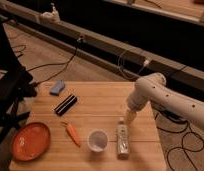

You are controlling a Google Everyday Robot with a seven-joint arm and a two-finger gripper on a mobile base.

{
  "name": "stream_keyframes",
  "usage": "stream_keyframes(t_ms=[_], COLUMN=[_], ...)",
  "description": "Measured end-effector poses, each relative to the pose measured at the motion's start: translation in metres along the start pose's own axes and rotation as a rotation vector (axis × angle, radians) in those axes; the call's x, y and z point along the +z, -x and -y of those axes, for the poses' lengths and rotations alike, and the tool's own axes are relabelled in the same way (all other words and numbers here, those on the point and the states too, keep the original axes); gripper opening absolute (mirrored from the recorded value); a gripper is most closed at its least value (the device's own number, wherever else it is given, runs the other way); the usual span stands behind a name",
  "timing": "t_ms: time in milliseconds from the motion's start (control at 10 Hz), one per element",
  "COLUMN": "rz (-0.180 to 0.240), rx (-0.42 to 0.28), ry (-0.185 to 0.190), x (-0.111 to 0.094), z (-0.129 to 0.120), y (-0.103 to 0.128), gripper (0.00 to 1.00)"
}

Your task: Stand the bottle upright

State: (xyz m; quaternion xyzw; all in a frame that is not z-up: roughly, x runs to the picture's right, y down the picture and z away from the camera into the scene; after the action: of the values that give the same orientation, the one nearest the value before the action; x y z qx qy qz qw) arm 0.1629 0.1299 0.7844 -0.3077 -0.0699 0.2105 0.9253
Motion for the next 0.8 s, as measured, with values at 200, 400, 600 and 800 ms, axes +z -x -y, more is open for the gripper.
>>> stream_keyframes(t_ms=[200, 400, 600, 800], rz=[0.020, 0.023, 0.028, 0.026], rx=[0.171, 0.298, 0.352, 0.362], ry=[-0.028, -0.099, -0.128, -0.127], x=[-0.003, -0.011, -0.015, -0.014], z=[0.006, 0.018, 0.022, 0.022], y=[-0.004, -0.010, -0.013, -0.013], gripper=[0.80, 0.80, 0.80, 0.80])
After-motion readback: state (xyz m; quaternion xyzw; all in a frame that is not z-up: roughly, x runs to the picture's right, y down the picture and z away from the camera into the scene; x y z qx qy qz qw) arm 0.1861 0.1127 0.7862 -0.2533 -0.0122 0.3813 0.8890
